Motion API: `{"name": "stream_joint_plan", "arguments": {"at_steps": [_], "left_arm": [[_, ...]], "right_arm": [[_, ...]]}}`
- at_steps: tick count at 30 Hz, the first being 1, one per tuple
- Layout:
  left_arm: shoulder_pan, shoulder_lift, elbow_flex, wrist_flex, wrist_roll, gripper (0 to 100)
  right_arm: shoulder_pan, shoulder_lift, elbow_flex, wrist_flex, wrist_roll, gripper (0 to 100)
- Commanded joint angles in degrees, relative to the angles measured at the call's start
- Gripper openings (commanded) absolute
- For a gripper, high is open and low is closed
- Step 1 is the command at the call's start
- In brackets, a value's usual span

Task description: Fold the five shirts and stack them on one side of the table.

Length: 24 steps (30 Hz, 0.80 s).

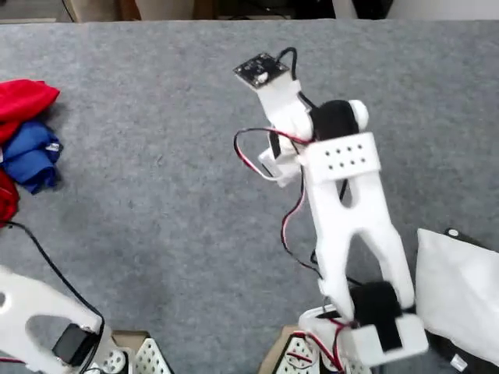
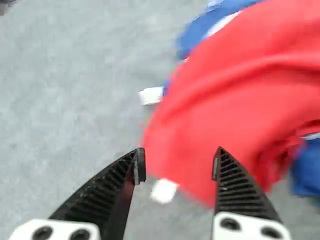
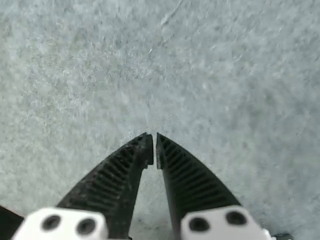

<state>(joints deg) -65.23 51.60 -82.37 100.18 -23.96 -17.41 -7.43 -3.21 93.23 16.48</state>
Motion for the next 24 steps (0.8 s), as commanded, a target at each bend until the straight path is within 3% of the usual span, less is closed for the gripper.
{"name": "stream_joint_plan", "arguments": {"at_steps": [1,5,8,11,13,17,24], "left_arm": [[-2.0,2.9,3.9,0.5,-4.1,23],[-1.9,11.4,6.2,0.5,-4.3,23],[-1.8,16.9,5.5,0.5,-4.3,15],[-2.0,18.2,2.7,0.5,-3.4,1],[-2.7,18.0,1.3,0.6,0.6,3],[-4.1,13.1,-3.1,0.7,8.4,2],[-3.1,-6.5,-3.7,0.8,13.0,2]], "right_arm": [[-0.8,3.0,-7.1,-0.9,-0.5,3.0],[-0.8,6.4,-10.4,-0.9,-0.5,3.0],[-0.8,7.3,-10.5,-0.9,-0.5,3.0],[-0.6,7.3,-10.6,0.1,-0.1,3.0],[-0.6,7.3,-10.5,0.9,-0.1,3.0],[-0.5,7.3,-10.8,2.0,0.0,3.0],[-0.7,7.3,-10.5,3.3,-0.1,3.0]]}}
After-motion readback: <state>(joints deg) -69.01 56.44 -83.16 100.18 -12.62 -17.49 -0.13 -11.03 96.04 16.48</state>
